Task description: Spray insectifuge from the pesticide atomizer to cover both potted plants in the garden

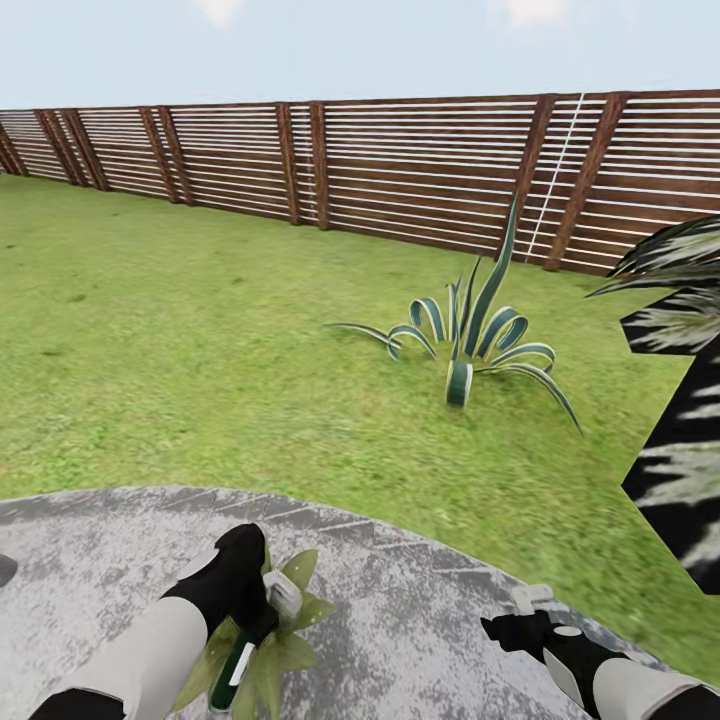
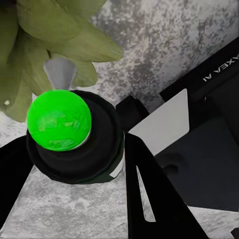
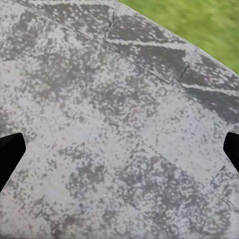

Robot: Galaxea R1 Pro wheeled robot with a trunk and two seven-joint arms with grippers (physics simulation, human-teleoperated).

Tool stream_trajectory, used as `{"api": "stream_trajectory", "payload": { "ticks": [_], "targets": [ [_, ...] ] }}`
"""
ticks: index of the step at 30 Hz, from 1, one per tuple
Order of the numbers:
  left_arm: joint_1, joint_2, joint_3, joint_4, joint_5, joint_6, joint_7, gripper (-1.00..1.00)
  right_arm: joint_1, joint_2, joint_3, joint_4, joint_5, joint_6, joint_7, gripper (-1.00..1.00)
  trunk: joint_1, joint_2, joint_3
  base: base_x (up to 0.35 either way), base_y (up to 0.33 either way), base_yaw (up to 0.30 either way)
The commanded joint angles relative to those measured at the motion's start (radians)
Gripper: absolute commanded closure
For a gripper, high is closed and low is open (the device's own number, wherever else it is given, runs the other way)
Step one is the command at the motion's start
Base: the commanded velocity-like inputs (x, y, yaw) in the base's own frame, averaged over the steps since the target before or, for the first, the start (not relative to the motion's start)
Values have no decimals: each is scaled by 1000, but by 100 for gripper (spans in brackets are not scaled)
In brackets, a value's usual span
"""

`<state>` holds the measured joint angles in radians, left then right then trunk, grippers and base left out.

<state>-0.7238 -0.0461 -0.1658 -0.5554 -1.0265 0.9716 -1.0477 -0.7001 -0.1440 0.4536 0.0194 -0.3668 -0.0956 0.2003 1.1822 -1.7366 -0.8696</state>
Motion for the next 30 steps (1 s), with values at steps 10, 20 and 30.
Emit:
{"api": "stream_trajectory", "payload": {
  "ticks": [10, 20, 30],
  "targets": [
    [0, -1, -6, -8, -7, 6, -12, 100, -1, 0, 8, 2, -11, -4, 5, -100, 0, 0, -9, 0, 0, 0],
    [3, -1, -4, 110, -6, 2, -9, 100, -1, 0, 10, 2, -9, -4, 5, -100, 0, 0, -12, 0, 0, 0],
    [16, 1, -3, 243, -6, -2, -5, 100, -1, 0, 10, 2, -9, -4, 5, -100, 0, 0, -12, 0, 0, 0]
  ]
}}
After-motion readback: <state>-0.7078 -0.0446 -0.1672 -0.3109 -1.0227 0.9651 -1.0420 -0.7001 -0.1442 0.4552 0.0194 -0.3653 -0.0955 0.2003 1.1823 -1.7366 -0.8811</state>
